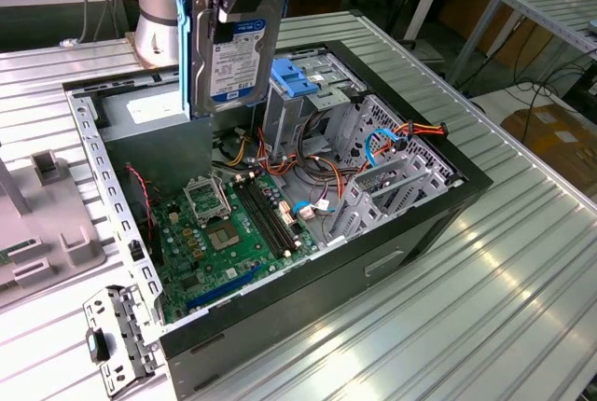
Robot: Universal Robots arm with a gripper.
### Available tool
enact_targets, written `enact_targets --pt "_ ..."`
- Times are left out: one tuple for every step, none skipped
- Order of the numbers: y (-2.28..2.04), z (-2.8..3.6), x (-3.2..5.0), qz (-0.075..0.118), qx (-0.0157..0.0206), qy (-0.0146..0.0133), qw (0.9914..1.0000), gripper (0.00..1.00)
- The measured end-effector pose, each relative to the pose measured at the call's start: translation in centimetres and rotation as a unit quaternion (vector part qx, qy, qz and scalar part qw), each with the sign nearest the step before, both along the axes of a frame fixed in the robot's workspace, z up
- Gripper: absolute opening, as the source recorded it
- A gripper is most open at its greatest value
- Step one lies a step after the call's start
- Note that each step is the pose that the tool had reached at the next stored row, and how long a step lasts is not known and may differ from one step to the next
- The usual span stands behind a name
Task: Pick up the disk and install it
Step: 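Pick up the disk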
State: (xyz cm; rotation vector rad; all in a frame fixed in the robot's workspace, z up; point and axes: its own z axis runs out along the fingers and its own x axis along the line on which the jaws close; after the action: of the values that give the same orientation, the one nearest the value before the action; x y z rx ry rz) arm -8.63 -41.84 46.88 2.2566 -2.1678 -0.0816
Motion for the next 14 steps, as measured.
enact_targets --pt "-0.05 0.00 0.03 0.000 0.0000 0.0000 1.00000 0.37" --pt "-0.13 0.00 0.07 0.000 0.0000 -0.0001 1.00000 0.37" --pt "-0.25 0.00 0.13 0.000 0.0000 0.0000 1.00000 0.37" --pt "-0.30 0.00 0.15 0.000 0.0000 0.0000 1.00000 0.37" --pt "-0.37 0.00 0.18 0.000 0.0000 0.0000 1.00000 0.37" --pt "-0.45 0.00 0.22 0.000 0.0000 0.0000 1.00000 0.37" --pt "-0.50 -0.01 0.25 0.000 0.0000 0.0000 1.00000 0.37" --pt "-0.58 -0.01 0.30 0.000 0.0000 0.0000 1.00000 0.37" --pt "-0.65 -0.01 0.34 0.000 0.0000 0.0000 1.00000 0.37" --pt "-0.69 -0.01 0.37 0.000 0.0000 0.0000 1.00000 0.37" --pt "-0.74 -0.01 0.40 0.000 0.0000 0.0000 1.00000 0.37" --pt "-0.78 -0.01 0.42 0.000 0.0000 0.0000 1.00000 0.37" --pt "-0.83 -0.01 0.45 0.000 0.0000 0.0000 1.00000 0.37" --pt "-0.87 -0.01 0.47 0.000 0.0000 0.0000 1.00000 0.37"
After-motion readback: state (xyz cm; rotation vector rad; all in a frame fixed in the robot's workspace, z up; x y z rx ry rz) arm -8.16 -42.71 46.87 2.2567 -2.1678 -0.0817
